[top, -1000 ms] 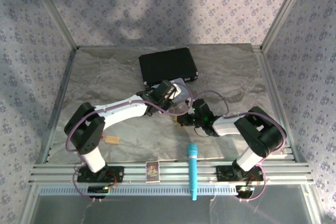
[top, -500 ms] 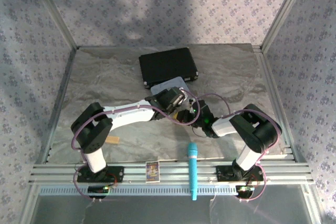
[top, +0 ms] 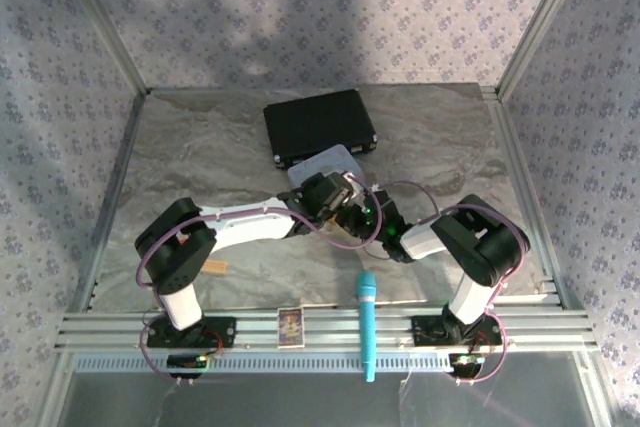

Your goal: Unlock the padlock with the key

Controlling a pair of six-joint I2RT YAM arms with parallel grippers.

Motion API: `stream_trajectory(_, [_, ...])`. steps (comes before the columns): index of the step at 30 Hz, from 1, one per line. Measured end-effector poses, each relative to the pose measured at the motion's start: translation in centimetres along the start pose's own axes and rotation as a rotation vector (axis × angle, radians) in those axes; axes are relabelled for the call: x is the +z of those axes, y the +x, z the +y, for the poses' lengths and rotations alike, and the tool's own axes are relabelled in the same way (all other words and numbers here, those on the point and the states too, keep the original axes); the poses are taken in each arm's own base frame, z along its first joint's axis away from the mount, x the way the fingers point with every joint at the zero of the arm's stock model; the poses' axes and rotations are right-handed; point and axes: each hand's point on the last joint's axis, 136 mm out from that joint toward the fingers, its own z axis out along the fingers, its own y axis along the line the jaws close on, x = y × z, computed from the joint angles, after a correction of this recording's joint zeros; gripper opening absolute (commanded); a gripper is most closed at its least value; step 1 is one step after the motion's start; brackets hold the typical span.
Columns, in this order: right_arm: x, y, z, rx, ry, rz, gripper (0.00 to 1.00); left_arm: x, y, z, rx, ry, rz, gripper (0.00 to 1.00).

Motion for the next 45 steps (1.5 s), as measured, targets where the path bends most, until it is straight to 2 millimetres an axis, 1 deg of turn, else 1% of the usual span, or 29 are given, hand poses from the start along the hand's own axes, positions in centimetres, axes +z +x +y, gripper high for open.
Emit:
stream_trajectory(3, [0.0, -0.5, -0.2, 0.028, 0.007, -0.02, 0.0, -0.2, -0.2, -0.5, 0.011, 0.008, -0.011, 0.49])
stream_trajectory(5, [-0.1, -1.2, -0.3, 0.053, 0.012, -0.044, 0.0, -0.4, -0.3, -1.4, 0.025, 0.04, -0.017, 0.49])
stream_trajectory(7, [-0.2, -2.5, -0.7, 0.079, 0.024, -0.078, 0.0, -0.4, 1.5, -3.3, 0.083, 0.093, 0.023, 0.49])
stream_trajectory(8, [-0.2, -2.8, -0.8, 0.085, 0.024, -0.085, 0.0, -0.4, 1.8, -3.5, 0.094, 0.086, 0.024, 0.49])
stream_trajectory(13, [-0.2, -3.7, -0.7, 0.099, 0.032, -0.094, 0.0, -0.5, 1.5, -3.6, 0.103, 0.091, 0.014, 0.49])
stream_trajectory(20, [-0.4, -4.3, -0.8, 0.107, 0.031, -0.107, 0.0, -0.3, 1.6, -3.3, 0.088, 0.09, 0.015, 0.48])
stream_trajectory(24, [-0.8, -5.4, -0.7, 0.118, 0.016, -0.126, 0.0, -0.4, 1.7, -3.1, 0.077, 0.105, 0.008, 0.46])
stream_trajectory(28, [-1.6, -7.4, -0.8, 0.123, 0.016, -0.184, 0.0, -0.3, 1.7, -3.0, 0.069, 0.107, 0.006, 0.46])
stream_trajectory(30, [-1.9, -7.9, -0.8, 0.123, 0.016, -0.199, 0.0, -0.3, 1.6, -3.0, 0.063, 0.106, 0.005, 0.46])
stream_trajectory(33, [-1.9, -7.6, -1.2, 0.113, 0.032, -0.182, 0.0, -0.2, 1.6, -2.8, 0.047, 0.1, 0.006, 0.47])
stream_trajectory(37, [-1.7, -5.9, -2.3, 0.1, 0.073, -0.084, 0.0, -0.2, 2.3, -2.0, 0.015, 0.06, 0.043, 0.49])
stream_trajectory(39, [-1.7, -5.2, -2.7, 0.083, 0.08, -0.031, 0.0, 0.0, 3.0, -1.2, -0.009, 0.032, 0.077, 0.51])
stream_trajectory(42, [-1.8, -5.0, -2.7, 0.034, 0.098, 0.027, 0.0, 0.3, 4.4, 0.2, -0.052, -0.01, 0.13, 0.55])
stream_trajectory(45, [-2.4, -4.9, -3.2, -0.014, 0.152, 0.088, 0.0, 0.6, 5.6, 1.6, -0.086, -0.061, 0.176, 0.59])
